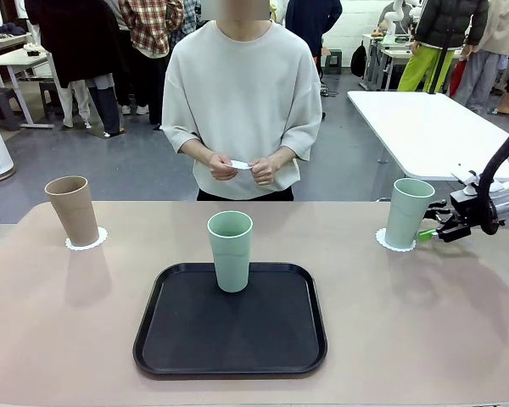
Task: Place coasters on the table and set cups on them.
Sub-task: Take one Reusable plastic cup from the Flat Tray and place it on a coaster set by the human.
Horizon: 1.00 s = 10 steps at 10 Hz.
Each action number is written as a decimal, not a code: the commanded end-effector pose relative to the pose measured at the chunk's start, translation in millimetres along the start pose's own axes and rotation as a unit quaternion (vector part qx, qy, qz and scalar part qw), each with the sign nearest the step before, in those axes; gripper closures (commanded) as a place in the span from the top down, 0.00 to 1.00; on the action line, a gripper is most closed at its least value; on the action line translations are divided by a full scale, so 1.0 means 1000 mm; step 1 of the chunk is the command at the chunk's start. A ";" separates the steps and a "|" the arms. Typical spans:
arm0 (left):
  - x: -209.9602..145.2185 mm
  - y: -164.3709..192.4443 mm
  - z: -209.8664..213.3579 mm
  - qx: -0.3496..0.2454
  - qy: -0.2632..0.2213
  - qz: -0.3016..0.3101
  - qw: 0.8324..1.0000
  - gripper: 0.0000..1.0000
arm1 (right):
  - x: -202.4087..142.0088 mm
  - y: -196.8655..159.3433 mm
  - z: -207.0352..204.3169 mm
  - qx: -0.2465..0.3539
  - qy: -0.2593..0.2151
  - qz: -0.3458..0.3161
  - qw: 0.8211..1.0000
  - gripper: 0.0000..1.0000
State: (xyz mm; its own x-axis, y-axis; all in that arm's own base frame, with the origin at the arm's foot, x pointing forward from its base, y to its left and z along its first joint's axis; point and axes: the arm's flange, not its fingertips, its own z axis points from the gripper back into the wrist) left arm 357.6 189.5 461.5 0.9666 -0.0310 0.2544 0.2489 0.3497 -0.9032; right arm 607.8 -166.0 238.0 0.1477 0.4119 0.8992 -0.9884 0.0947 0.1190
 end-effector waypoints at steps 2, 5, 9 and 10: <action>-0.001 -0.002 0.001 -0.002 -0.003 -0.003 1.000 1.00 | -0.006 -0.010 0.028 -0.029 0.044 -0.056 0.997 1.00; -0.001 -0.002 0.001 -0.002 -0.003 -0.003 1.000 1.00 | 0.081 0.058 0.047 -0.008 0.260 -0.030 0.965 1.00; -0.001 -0.002 0.001 -0.002 -0.003 -0.003 1.000 1.00 | 0.221 0.145 0.039 0.032 0.440 0.041 0.896 1.00; -0.001 -0.002 0.001 -0.002 -0.003 -0.003 1.000 1.00 | 0.245 0.157 0.035 0.021 0.460 0.045 0.886 1.00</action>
State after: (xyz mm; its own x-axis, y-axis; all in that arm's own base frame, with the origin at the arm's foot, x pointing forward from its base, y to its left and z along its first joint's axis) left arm 357.7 189.2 461.6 0.9665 -0.0316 0.2546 0.2493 0.3499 -0.9030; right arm 495.6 -92.2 495.0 0.0025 0.9740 0.2265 -0.9950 -0.0202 0.0980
